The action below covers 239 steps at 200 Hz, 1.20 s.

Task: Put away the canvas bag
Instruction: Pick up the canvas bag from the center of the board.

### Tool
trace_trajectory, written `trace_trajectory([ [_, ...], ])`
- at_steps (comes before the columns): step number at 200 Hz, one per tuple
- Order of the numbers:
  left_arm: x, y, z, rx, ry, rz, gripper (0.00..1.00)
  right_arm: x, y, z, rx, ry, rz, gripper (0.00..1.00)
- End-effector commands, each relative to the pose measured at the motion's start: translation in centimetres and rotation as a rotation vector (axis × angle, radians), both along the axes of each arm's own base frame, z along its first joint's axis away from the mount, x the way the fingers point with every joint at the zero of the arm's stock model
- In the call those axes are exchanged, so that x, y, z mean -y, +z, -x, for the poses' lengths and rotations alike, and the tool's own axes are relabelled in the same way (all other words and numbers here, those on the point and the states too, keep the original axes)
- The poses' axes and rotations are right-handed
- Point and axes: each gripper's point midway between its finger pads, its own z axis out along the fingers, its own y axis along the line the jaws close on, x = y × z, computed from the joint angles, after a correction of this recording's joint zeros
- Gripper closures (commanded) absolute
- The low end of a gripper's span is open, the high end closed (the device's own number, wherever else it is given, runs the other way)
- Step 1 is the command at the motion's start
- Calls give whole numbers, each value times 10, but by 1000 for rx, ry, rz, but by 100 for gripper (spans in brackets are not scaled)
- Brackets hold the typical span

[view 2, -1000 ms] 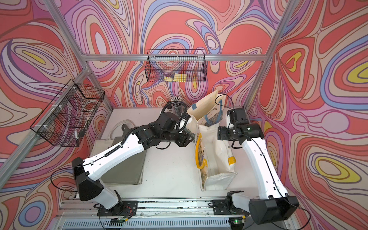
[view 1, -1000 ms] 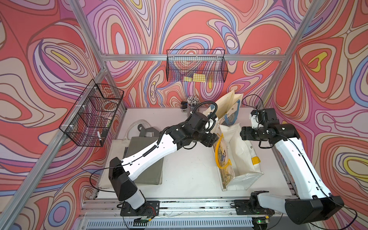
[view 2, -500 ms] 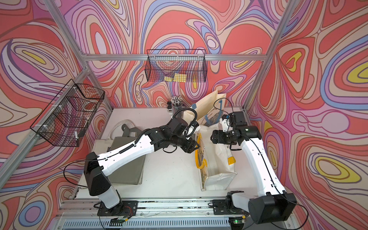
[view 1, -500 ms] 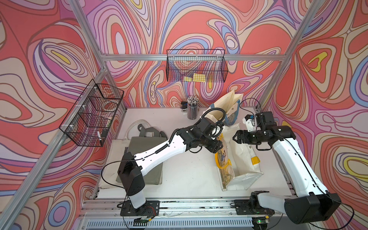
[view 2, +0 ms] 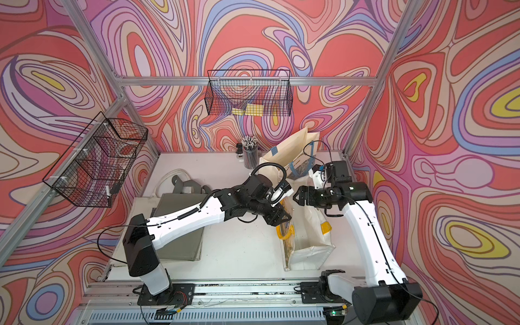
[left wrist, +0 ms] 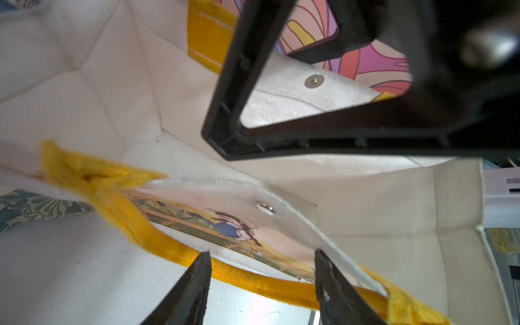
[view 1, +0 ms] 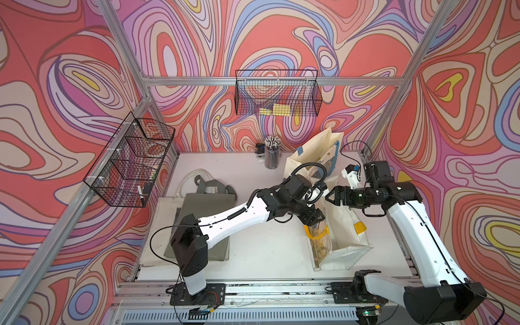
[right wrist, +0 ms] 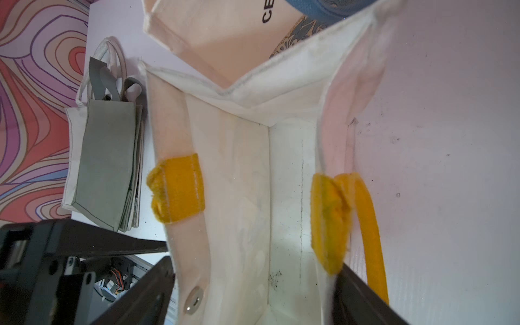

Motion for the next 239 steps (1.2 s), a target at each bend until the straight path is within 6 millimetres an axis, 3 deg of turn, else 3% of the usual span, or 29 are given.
trace_trajectory([
  [1, 14, 0, 13, 46, -85, 9, 38, -2, 0, 10, -28, -13, -34, 11],
  [27, 17, -4, 18, 52, -106, 2, 38, -7, 5, 10, -11, -5, -62, 11],
  [86, 17, 0, 22, 83, -117, 30, 37, -5, -15, 17, -72, -7, -28, 13],
  [128, 20, 1, 22, 83, -123, 38, 37, -27, -28, 13, -88, 59, 52, 16],
  [150, 16, 6, 24, 97, -120, 52, 37, -19, -26, 5, -74, 17, 98, 20],
  [171, 5, 16, 21, 135, -78, 69, 36, -17, -20, 2, -55, 3, 107, 26],
  [199, -14, 35, 18, 193, -28, 68, 36, -22, -31, 1, -85, 25, 123, 30],
  [239, -61, 62, -7, 277, 143, 42, 31, -28, -36, -9, -96, 54, 194, 38],
])
